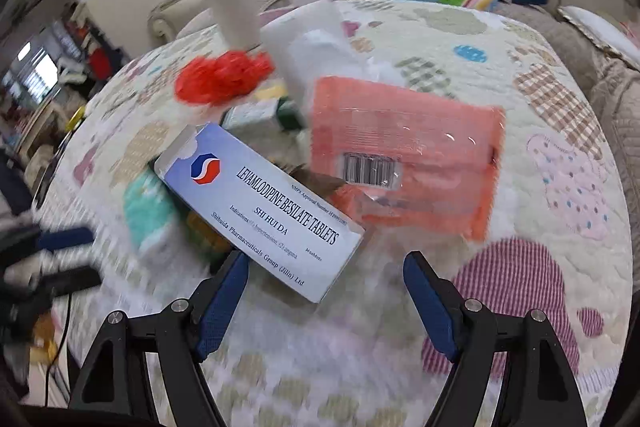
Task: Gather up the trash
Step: 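Return both tools to the trash pile on the bed, then grasp the green snack packet with the right tool while the left grasps the orange wrapper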
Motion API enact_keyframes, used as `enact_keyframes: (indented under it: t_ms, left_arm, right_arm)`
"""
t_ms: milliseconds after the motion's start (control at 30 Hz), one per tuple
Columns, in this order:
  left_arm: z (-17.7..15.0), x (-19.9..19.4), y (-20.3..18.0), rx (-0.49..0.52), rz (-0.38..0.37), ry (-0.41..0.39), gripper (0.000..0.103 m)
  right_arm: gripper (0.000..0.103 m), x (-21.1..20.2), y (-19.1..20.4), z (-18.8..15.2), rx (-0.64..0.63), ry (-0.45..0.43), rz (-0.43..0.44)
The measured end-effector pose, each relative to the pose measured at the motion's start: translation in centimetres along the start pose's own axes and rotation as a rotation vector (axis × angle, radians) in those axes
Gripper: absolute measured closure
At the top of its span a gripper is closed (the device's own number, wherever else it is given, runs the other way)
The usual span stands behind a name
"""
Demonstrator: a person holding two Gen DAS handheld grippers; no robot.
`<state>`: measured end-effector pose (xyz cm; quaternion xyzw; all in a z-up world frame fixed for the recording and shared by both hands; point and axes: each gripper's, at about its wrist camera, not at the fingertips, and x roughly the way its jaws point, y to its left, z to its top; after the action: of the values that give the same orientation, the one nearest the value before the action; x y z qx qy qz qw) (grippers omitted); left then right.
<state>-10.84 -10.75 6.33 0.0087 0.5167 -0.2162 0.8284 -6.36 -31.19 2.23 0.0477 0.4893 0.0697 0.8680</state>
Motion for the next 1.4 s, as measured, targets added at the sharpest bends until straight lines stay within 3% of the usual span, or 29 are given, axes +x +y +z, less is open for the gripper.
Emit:
enact_keyframes:
  t_ms: [200,267,433,633,667,700,833,1033,1267,1367,1400]
  left_arm:
    - [1.4,1.1,-2.0,-0.042,-0.044,-0.023,0.048]
    - [2.0,1.9,-2.4,-0.059,-0.018,-0.026,0.048]
    - [3.8,4.2,-1.7,-0.151,0.040,-0.036,0.048]
    - [5.9,6.8,-2.7,-0.130,0.062,-0.040,0.049]
    - [6.1,6.9,-2.9,-0.129,0.058,-0.047,0.059]
    - [6.3,7.1,-3.1,-0.132,0.048,-0.052,0.072]
    - [6.6,6.6,-3.2,-0.135,-0.002,-0.060,0.085]
    - [6.4,4.5,-3.6,-0.108,-0.120,-0.025,0.092]
    - [5.7,3.4,-6.5,-0.089,-0.359,0.052,0.094]
    - [5.7,3.6,-8.6,-0.013,-0.396,0.077,0.094]
    - [5.6,4.5,-9.3,0.023,-0.384,0.118,0.093]
  right_arm:
    - [0.025,1.0,-2.3,1.9,0.093,-0.023,-0.031]
    - [0.025,0.0,-2.7,1.7,0.098,-0.030,0.003]
    - [0.025,-3.0,-3.9,-0.1,0.045,-0.025,-0.009]
    - [0.025,-5.0,-5.6,-2.3,0.059,-0.021,-0.021]
    - [0.025,-5.1,-5.9,-2.3,0.067,-0.022,-0.019]
    - [0.025,-5.2,-6.3,-2.3,0.073,-0.024,-0.020]
    - [0.025,-5.8,-6.9,-2.7,0.090,-0.032,-0.018]
    - [0.025,-6.0,-6.5,-2.7,0.093,-0.036,0.000]
    - [0.025,-7.0,-6.4,-3.0,0.092,-0.042,-0.011]
    - [0.025,-7.8,-7.0,-3.2,0.095,-0.043,-0.031]
    - [0.025,-8.1,-7.2,-3.3,0.095,-0.042,-0.034]
